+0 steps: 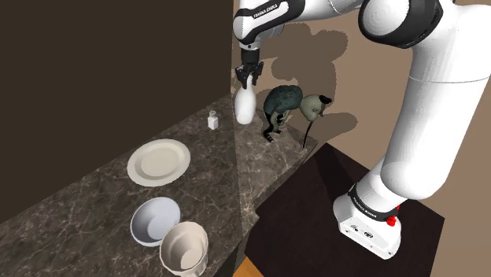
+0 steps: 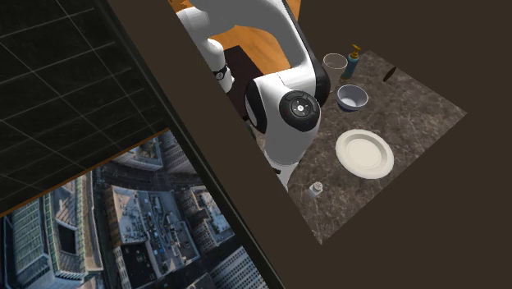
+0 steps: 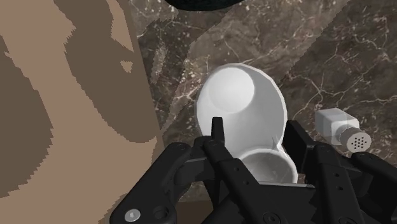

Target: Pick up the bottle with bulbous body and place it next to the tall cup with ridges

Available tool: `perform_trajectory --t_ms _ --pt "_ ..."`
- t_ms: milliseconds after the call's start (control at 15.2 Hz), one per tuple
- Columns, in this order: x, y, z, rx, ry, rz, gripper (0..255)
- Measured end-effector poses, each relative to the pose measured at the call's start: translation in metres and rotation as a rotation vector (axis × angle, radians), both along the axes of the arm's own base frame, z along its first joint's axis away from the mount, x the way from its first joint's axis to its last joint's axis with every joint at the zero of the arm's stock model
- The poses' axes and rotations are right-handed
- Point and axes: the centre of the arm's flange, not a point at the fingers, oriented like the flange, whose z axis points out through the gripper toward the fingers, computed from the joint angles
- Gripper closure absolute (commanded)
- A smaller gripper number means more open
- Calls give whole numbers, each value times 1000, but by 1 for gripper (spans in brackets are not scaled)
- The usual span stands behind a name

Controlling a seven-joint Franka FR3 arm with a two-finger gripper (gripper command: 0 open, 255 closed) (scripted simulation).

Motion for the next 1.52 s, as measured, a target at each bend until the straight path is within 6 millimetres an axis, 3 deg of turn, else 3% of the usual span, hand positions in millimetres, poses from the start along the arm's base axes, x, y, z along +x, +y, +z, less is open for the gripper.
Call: perform_trajectory --t_ms 330,528,1518 --pt "0 0 2 0 1 0 255" --pt "-1 0 13 -1 3 -1 255" --pt "-1 -1 93 -1 3 -1 255"
